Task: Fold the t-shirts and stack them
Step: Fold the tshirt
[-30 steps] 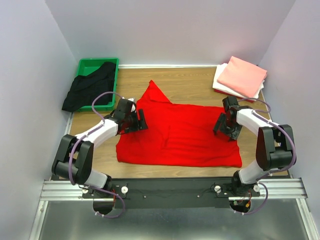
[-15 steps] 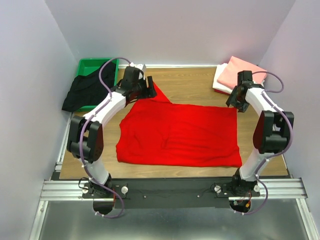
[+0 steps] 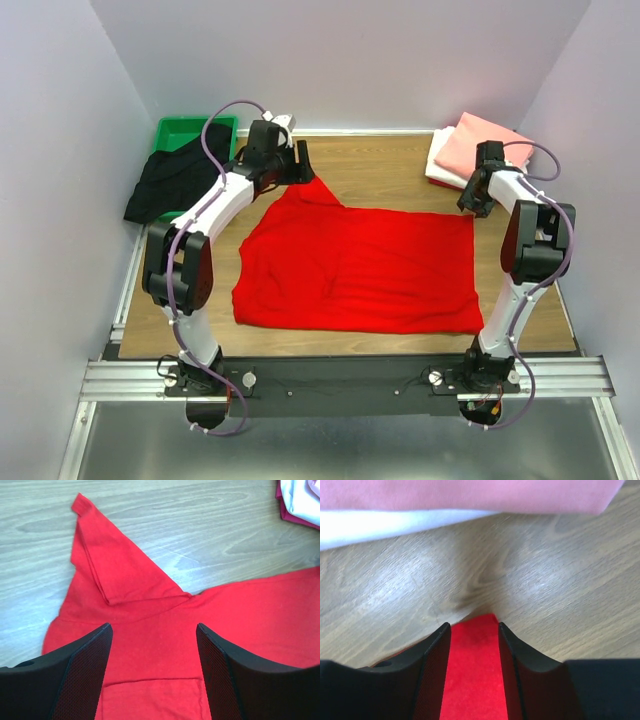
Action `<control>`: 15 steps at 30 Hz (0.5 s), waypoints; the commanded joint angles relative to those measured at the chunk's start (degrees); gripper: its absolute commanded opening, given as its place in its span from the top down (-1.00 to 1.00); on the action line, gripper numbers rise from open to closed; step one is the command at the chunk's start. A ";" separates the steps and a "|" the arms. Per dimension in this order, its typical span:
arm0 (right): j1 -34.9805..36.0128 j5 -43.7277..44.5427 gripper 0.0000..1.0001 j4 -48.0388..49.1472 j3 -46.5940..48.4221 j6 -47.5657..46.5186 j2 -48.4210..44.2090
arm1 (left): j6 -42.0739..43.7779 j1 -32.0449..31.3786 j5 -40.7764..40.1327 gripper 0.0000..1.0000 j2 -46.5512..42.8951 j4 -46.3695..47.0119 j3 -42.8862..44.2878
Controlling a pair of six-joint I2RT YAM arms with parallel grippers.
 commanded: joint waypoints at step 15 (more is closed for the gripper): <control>-1.47 1.20 0.17 5.40 -3.76 -0.90 2.49 | 3.28 3.23 2.27 -0.50 3.11 -1.02 3.23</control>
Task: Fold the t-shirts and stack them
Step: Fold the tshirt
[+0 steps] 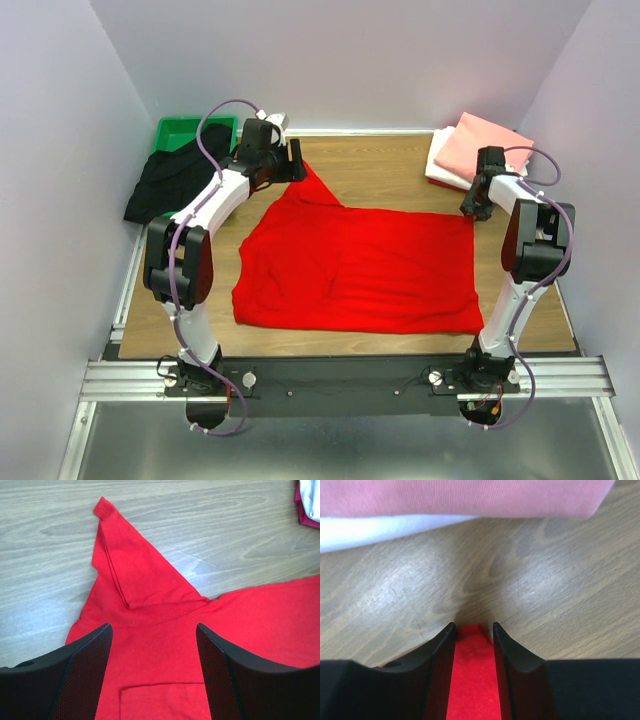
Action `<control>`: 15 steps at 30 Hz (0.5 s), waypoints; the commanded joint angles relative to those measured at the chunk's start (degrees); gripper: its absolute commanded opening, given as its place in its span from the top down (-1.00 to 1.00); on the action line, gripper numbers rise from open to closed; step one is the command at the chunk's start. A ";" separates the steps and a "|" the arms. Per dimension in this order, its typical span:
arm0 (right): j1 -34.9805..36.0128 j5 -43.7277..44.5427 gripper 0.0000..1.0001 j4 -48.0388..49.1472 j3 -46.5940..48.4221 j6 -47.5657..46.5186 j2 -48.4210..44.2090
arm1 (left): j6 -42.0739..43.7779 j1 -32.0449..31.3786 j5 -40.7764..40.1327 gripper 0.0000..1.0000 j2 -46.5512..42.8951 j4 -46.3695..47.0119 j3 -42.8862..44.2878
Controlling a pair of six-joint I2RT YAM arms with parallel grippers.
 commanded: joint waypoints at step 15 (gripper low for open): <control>-0.57 2.21 0.99 2.08 -4.02 0.00 0.47 | 3.33 1.35 -2.73 -0.36 15.27 -4.18 15.29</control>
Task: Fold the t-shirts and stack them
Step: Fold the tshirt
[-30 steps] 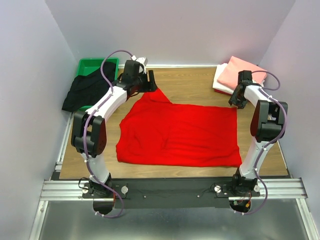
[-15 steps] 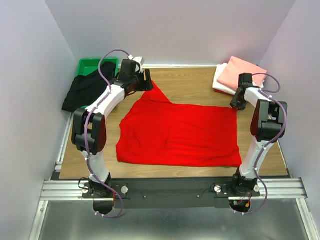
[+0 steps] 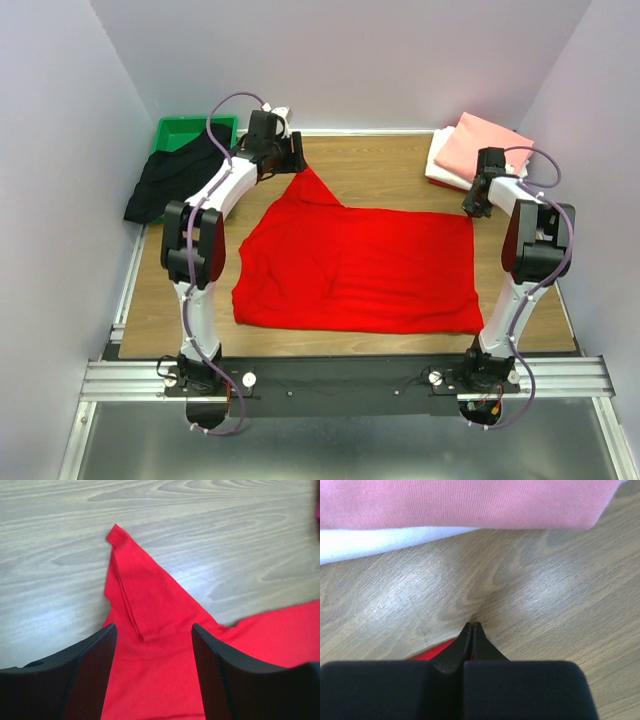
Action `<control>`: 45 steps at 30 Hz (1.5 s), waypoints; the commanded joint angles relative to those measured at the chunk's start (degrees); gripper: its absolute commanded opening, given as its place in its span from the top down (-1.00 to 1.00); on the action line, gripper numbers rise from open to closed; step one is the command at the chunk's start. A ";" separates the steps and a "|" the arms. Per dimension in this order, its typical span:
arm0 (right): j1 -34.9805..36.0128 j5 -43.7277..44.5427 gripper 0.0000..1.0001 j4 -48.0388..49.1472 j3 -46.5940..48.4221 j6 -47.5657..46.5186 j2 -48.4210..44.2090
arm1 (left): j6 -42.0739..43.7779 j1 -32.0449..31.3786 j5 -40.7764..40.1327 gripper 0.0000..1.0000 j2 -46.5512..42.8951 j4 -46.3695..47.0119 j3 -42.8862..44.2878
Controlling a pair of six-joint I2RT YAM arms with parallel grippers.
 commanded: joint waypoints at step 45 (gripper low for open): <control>-0.40 -2.58 0.99 -1.39 -6.03 -0.22 -2.50 | -9.33 2.59 7.28 0.05 27.85 4.57 22.63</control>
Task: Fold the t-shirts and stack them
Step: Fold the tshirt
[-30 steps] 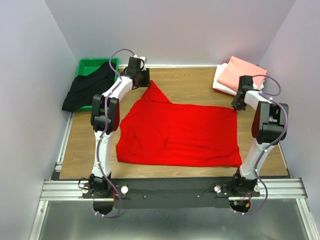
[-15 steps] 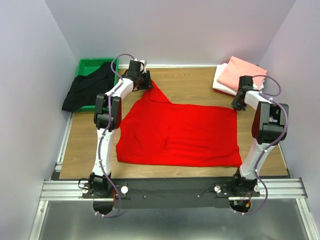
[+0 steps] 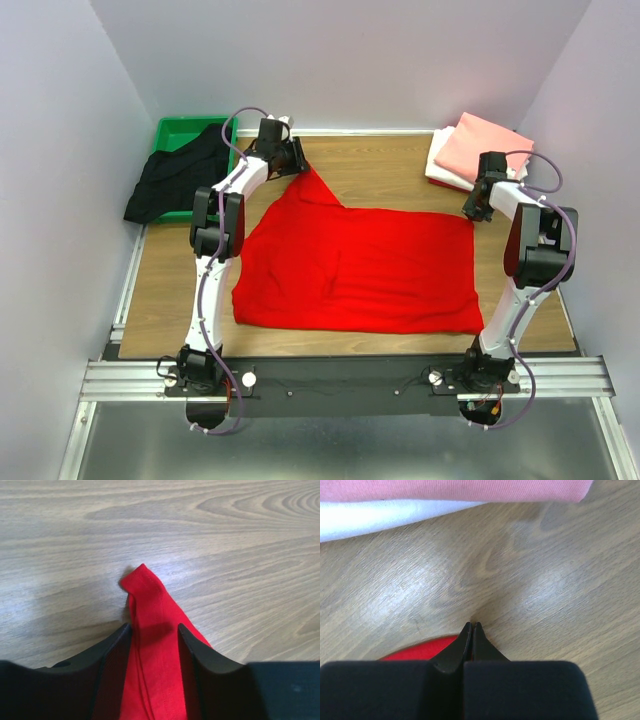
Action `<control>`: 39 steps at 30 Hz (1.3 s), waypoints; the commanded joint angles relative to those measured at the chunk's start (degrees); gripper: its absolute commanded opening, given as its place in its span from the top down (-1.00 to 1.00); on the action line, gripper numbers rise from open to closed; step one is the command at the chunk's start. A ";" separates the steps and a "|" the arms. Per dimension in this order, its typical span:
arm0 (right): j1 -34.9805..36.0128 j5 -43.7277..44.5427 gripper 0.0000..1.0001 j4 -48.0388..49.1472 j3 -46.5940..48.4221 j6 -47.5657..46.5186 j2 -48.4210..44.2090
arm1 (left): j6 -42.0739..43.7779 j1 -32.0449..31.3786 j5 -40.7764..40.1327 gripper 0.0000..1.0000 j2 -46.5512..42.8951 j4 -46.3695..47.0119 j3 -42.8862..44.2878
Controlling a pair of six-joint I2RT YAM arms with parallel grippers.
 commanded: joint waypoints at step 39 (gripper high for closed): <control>-0.27 -5.72 0.99 -4.50 2.58 -0.44 -2.84 | -8.80 2.05 8.16 1.00 -5.08 6.43 4.35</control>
